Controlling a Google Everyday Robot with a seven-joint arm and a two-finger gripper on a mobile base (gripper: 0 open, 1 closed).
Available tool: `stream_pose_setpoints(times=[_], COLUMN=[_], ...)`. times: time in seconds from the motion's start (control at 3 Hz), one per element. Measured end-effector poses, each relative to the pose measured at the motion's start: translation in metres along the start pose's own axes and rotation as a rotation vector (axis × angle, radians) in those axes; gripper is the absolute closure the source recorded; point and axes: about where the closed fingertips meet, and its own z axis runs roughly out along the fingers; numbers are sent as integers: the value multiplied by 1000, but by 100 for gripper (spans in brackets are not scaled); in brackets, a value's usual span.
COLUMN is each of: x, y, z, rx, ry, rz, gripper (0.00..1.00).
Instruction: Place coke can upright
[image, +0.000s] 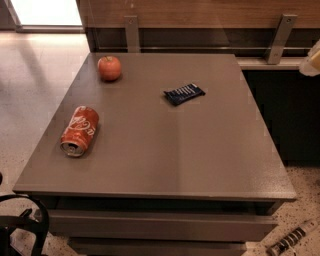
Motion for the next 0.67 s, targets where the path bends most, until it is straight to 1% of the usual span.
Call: stream_pose_setpoints(times=[0.33,0.67], x=[-2,-19], y=[-1,-10], z=[1,10], rx=[-1,-19], ry=[-7,-84], rz=[-8,-100], gripper=[0,0])
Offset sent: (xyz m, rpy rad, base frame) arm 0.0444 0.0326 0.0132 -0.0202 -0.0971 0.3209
